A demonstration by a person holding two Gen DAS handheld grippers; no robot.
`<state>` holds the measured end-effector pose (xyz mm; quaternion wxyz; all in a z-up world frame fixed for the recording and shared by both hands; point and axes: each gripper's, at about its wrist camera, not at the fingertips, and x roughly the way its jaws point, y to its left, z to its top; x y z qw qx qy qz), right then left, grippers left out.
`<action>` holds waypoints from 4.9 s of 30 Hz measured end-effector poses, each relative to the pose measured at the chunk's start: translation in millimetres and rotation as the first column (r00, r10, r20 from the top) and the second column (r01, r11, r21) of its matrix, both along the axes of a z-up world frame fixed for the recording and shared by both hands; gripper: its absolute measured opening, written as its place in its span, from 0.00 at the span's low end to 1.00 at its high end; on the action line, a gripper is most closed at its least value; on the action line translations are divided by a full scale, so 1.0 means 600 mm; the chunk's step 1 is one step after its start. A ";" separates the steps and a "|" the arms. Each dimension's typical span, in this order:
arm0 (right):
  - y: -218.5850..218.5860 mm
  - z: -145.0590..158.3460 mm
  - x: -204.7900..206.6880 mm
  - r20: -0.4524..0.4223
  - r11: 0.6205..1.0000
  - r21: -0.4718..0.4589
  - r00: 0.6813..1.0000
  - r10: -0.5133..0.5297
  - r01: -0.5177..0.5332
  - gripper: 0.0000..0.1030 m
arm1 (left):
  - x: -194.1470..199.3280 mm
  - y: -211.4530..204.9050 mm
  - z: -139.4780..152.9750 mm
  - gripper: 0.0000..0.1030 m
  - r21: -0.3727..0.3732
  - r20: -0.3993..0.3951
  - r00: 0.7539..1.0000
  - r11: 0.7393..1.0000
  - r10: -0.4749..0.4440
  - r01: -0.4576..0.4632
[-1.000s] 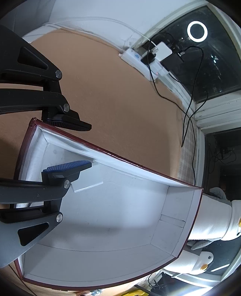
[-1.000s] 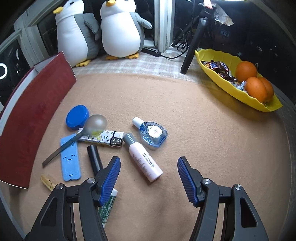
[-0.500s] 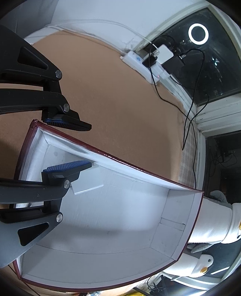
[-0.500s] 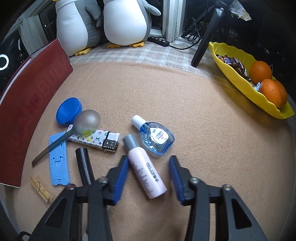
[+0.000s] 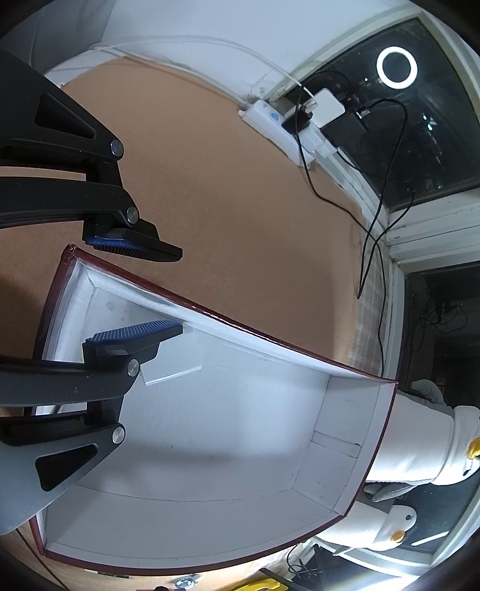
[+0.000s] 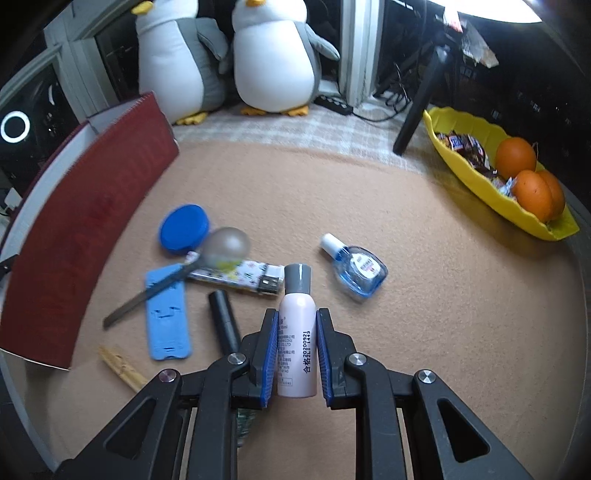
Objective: Organize rigid objects
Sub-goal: 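Carry the lotion bottle over the box and release it with the right gripper, then grasp the black tube with the right gripper, then carry the black tube over the box and release it with the right gripper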
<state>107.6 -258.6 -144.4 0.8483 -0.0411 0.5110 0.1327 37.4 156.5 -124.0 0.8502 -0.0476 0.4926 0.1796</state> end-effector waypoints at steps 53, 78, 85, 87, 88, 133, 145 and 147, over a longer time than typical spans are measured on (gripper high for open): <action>0.408 0.095 -0.107 0.092 0.908 0.074 0.910 0.405 -0.412 0.30 | 0.003 0.009 0.010 0.14 -0.051 0.074 0.997 0.998 -0.030 0.034; 0.097 0.060 -0.040 0.022 0.989 0.123 0.997 0.074 -0.076 0.32 | 0.021 -0.005 0.007 0.17 0.012 0.013 0.999 0.999 -0.035 0.035; 0.054 -0.016 -0.015 -0.075 0.996 0.070 0.996 0.057 -0.052 0.32 | 0.029 -0.008 -0.001 0.18 0.024 -0.009 1.000 0.999 -0.026 0.026; 0.050 -0.029 -0.010 -0.089 0.997 0.063 0.994 0.060 -0.054 0.32 | 0.031 -0.008 -0.002 0.18 0.025 -0.014 1.000 0.999 -0.025 0.026; 0.050 -0.033 -0.008 -0.092 0.997 0.059 0.994 0.062 -0.057 0.32 | 0.032 -0.007 -0.003 0.18 0.026 -0.018 1.000 0.999 -0.025 0.026; 0.209 0.137 -0.060 0.100 0.962 0.115 0.966 0.237 -0.248 0.14 | 0.006 0.009 0.007 0.15 -0.057 0.038 0.999 0.998 -0.016 0.018; 0.350 0.140 -0.063 0.103 0.932 0.118 0.938 0.332 -0.343 0.14 | 0.000 0.014 0.006 0.14 -0.089 0.060 0.998 0.996 -0.022 0.027; 0.369 0.132 -0.058 0.097 0.932 0.101 0.936 0.339 -0.348 0.14 | -0.001 0.014 0.006 0.13 -0.091 0.063 0.998 0.995 -0.024 0.030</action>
